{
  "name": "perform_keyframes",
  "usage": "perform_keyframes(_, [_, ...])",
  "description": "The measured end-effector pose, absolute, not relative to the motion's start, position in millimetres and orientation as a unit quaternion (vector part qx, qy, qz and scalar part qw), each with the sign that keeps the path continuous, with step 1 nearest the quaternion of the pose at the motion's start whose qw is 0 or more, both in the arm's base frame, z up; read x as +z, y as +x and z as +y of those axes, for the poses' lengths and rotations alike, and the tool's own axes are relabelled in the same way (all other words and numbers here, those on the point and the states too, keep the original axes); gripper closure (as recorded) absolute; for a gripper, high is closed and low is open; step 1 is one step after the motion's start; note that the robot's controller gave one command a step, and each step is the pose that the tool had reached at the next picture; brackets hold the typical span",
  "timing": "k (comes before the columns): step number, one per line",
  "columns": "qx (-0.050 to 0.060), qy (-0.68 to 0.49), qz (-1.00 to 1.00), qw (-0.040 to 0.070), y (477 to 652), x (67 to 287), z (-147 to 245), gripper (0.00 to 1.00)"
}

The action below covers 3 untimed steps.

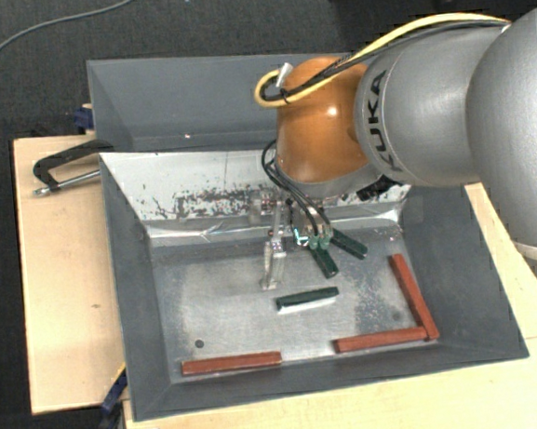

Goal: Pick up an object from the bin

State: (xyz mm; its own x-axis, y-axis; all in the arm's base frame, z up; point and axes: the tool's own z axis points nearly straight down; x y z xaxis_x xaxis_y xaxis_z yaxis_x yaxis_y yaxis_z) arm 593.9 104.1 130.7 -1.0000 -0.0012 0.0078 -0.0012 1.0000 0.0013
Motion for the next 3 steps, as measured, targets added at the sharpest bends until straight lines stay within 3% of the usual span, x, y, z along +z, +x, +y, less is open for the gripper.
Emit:
perform_keyframes(1, [0.001, 0.016, -1.000, 0.003, 568.5, 67.6, 27.8, 0.00])
perform_keyframes(2, [0.000, 0.065, -0.998, -0.005, 514.3, 184.2, 18.0, 0.00])
perform_keyframes(3, [-0.001, 0.295, -0.956, 0.002, 498.4, 69.5, 30.3, 0.00])
